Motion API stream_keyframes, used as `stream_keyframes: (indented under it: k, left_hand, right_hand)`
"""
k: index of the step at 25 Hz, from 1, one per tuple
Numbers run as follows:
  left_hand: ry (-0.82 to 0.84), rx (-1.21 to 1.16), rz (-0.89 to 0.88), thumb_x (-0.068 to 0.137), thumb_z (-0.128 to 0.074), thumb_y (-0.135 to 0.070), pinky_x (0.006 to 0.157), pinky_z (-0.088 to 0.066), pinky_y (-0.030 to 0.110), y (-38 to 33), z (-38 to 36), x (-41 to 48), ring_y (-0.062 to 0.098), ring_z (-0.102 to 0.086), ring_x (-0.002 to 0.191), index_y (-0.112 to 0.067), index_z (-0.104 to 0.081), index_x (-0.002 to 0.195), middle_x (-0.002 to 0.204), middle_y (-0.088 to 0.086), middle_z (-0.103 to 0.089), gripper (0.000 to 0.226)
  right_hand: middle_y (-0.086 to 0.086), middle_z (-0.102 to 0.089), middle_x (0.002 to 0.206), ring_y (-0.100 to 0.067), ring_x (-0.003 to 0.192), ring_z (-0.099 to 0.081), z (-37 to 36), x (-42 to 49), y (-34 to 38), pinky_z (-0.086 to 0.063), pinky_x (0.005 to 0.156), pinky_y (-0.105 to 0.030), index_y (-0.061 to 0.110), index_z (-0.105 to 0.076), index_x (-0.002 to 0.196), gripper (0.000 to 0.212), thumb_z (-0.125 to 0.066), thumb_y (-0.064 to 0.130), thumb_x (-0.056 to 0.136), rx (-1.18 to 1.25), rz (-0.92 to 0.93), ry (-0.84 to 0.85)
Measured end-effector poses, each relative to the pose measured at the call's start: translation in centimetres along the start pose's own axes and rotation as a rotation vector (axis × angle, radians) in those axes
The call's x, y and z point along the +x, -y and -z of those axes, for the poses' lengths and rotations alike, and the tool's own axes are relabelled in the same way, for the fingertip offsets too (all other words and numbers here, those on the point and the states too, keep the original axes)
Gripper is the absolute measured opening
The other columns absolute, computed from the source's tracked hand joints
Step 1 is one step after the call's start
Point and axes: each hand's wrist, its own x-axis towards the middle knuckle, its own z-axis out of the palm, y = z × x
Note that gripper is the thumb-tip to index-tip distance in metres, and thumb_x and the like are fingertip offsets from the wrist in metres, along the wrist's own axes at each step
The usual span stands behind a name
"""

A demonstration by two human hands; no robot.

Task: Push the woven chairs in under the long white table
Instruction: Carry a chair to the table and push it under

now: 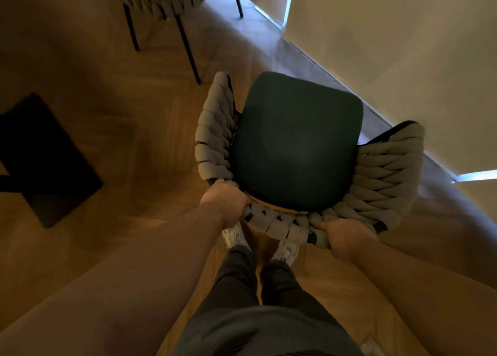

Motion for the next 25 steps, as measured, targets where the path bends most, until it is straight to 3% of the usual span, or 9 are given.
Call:
stream_keyframes:
  k: [5, 13, 17, 21, 25]
  left_hand:
    - [-0.008, -0.098, 0.086, 0.101, -0.059, -0.031, 0.107, -0.040, 0.043, 6.8, -1.5, -2.4, 0.023, -0.054, 0.118, -0.032, -0.060, 0.131, 0.120, 0.001, -0.060, 0.030]
    - [0.035, -0.222, 0.243, 0.100, -0.058, -0.030, 0.111, -0.038, 0.046, 15.0, -4.5, -4.0, 0.026, -0.048, 0.135, -0.039, -0.054, 0.142, 0.146, 0.000, -0.054, 0.043]
    - [0.048, -0.292, 0.357, 0.102, -0.055, -0.031, 0.107, -0.040, 0.043, 15.6, -4.8, -3.9, 0.025, -0.051, 0.129, -0.038, -0.057, 0.142, 0.139, 0.000, -0.058, 0.041]
    - [0.092, -0.439, 0.516, 0.099, -0.059, -0.031, 0.103, -0.042, 0.040, 14.2, -3.8, -3.1, 0.022, -0.054, 0.118, -0.041, -0.061, 0.134, 0.124, -0.005, -0.063, 0.036]
    - [0.089, -0.581, 0.643, 0.102, -0.056, -0.030, 0.108, -0.039, 0.040, 12.2, -2.3, -2.1, 0.023, -0.052, 0.125, -0.041, -0.056, 0.141, 0.134, -0.003, -0.059, 0.040]
  right_hand:
    - [-0.005, -0.050, 0.151, -0.024, 0.134, -0.053, 5.2, 3.9, 5.3, -0.045, 0.107, -0.039, 0.033, -0.036, 0.158, 0.056, -0.052, 0.029, 0.104, -0.076, 0.075, -0.028]
    - [-0.004, -0.058, 0.137, -0.024, 0.119, -0.061, 12.7, 8.9, 11.6, -0.054, 0.098, -0.041, 0.032, -0.045, 0.148, 0.052, -0.062, 0.026, 0.098, -0.279, 0.181, -0.020]
    - [-0.005, -0.057, 0.138, -0.025, 0.119, -0.061, 16.8, 11.4, 11.9, -0.054, 0.090, -0.039, 0.030, -0.042, 0.150, 0.056, -0.061, 0.024, 0.097, -0.403, 0.254, -0.002]
    - [-0.008, -0.053, 0.144, -0.029, 0.128, -0.056, 22.4, 13.6, 11.0, -0.051, 0.097, -0.042, 0.029, -0.040, 0.152, 0.059, -0.063, 0.025, 0.098, -0.542, 0.377, 0.046]
    - [-0.006, -0.056, 0.146, -0.028, 0.131, -0.056, 28.0, 16.1, 10.2, -0.049, 0.103, -0.042, 0.034, -0.044, 0.154, 0.059, -0.060, 0.020, 0.099, -0.722, 0.498, 0.007]
